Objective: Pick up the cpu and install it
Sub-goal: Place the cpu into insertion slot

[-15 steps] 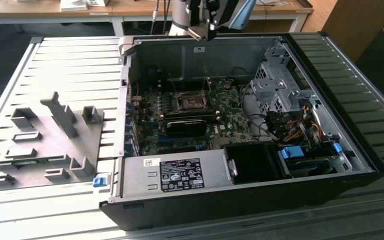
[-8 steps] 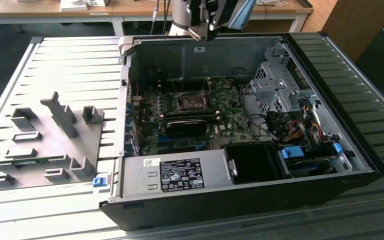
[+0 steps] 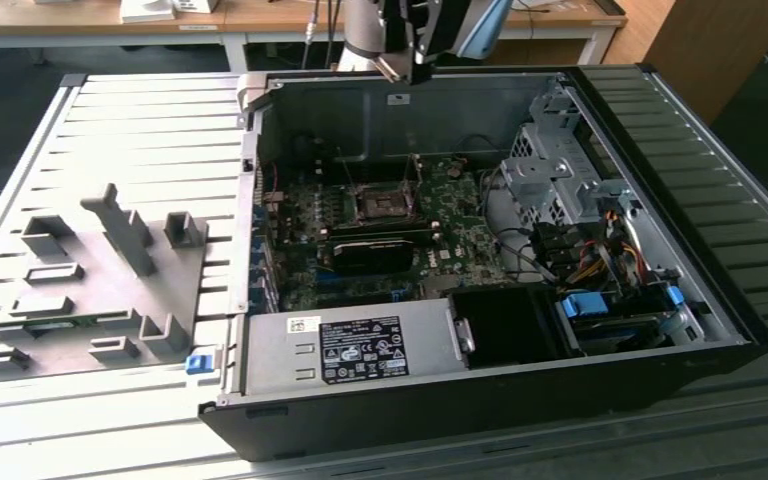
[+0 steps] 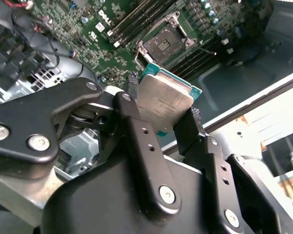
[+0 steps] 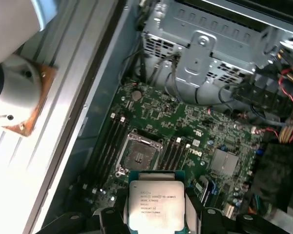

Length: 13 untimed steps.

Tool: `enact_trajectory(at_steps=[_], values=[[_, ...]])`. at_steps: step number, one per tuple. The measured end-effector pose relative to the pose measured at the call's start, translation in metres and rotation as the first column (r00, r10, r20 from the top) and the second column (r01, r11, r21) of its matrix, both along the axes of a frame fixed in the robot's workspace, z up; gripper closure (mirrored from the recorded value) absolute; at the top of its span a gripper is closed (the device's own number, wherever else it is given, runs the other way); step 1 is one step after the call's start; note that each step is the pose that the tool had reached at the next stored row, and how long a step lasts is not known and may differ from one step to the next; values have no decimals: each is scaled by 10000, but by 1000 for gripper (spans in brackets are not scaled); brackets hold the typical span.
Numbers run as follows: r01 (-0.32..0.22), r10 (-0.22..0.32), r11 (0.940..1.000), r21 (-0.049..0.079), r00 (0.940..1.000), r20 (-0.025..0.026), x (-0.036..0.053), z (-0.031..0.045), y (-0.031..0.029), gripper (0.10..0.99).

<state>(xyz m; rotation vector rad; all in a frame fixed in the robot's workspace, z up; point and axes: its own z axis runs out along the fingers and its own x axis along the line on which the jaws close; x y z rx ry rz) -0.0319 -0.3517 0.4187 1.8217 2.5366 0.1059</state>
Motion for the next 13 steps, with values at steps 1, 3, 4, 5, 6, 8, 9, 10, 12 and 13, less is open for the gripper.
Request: enact_trajectory(at_steps=[1,3,4,5,6,8,9,10,12,13], values=[[185,-185,9998,0,9998,0,0,-3,0,541],[515,-515,9987,0,9987,0,0,-9,0,541],[650,-650,9979,0,9979,0,0,-13,0,541],[784,-784,9969,0,9969,0,0,-18,0,541],[914,-914,9958,-1,9958,0,0,-23,0,541],[1208,-1208,9927,-2,9927,0,0,-34,0,541],[1339,-1339,9910,-2,9910,0,0,-40,0,541],[1463,-1463,9892,-1,9892,1,0,-45,0,541],[1723,-1723,9850,-2,9850,0,0,-54,0,541],[1860,-1860,9826,-2,9826,0,0,-59,0,541]])
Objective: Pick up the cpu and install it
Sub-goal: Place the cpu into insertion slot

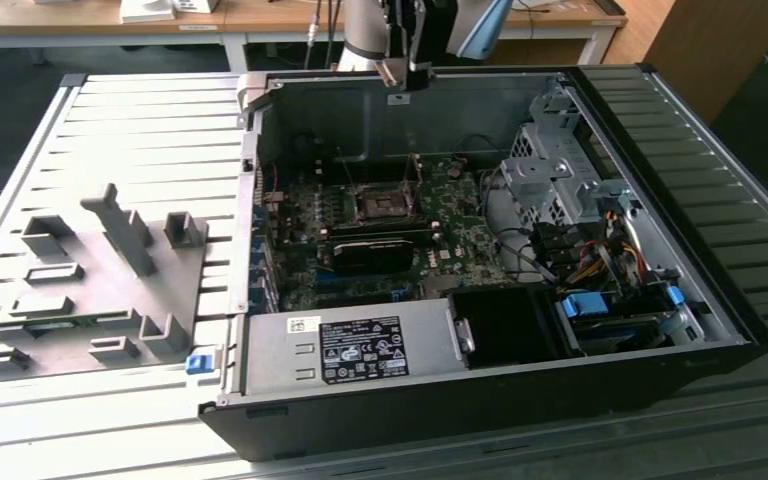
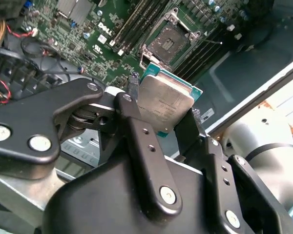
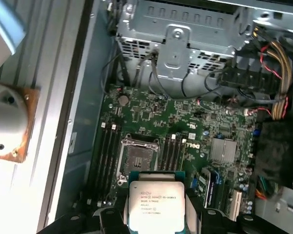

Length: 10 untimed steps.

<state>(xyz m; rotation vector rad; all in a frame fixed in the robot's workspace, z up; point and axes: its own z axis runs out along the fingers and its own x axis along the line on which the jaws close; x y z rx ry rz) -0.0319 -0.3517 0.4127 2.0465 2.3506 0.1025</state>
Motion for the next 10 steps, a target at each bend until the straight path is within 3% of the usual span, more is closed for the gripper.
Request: enact_trajectory(at_steps=[5,10], values=[[574,-574,9984,0,9984,-1,-11,-16,2,541],[708,-708,9975,-1,9975,-1,-61,-47,23,541]])
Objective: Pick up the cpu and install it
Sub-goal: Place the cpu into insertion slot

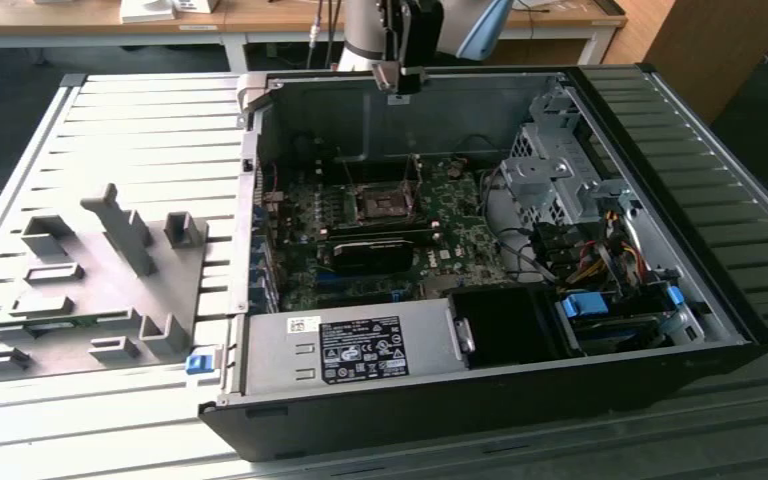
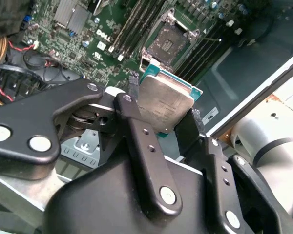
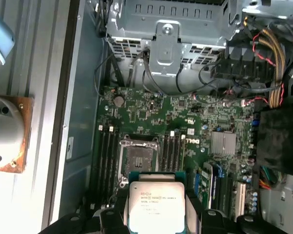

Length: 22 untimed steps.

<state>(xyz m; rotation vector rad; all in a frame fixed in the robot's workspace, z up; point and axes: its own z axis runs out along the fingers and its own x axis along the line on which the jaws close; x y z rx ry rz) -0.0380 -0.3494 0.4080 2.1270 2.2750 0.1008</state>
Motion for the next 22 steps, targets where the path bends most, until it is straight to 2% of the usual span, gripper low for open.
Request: enact_trajectory(at_steps=[6,12,17,22], values=[[106,-106,9999,0,9999,0,-94,-75,36,541],[193,-193,9998,-6,9998,0,-98,-186,68,541],[587,-587,9983,-12,9983,0,-98,-278,86,541],[612,-612,9981,-15,9981,1,-98,-369,91,541]])
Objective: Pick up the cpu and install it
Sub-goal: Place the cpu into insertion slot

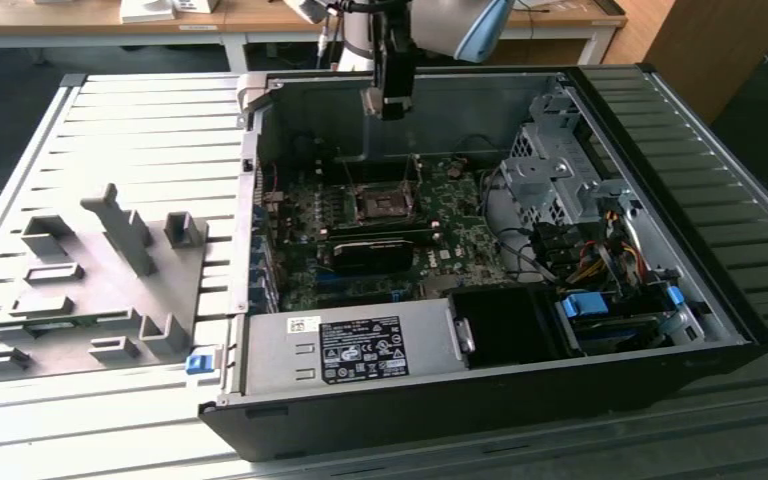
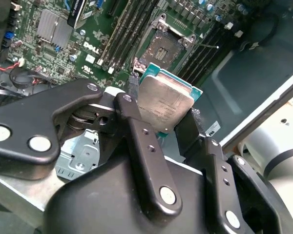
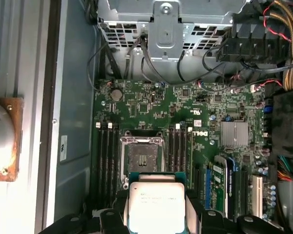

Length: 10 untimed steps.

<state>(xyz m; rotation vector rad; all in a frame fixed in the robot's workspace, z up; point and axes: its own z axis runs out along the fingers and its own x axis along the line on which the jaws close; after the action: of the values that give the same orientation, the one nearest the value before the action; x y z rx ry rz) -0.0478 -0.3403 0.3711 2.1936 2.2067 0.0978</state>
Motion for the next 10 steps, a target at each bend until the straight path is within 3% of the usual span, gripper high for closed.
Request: enact_trajectory(at_steps=[10], values=[[-1,1,10000,-51,10000,26,0,-157,15,541]])
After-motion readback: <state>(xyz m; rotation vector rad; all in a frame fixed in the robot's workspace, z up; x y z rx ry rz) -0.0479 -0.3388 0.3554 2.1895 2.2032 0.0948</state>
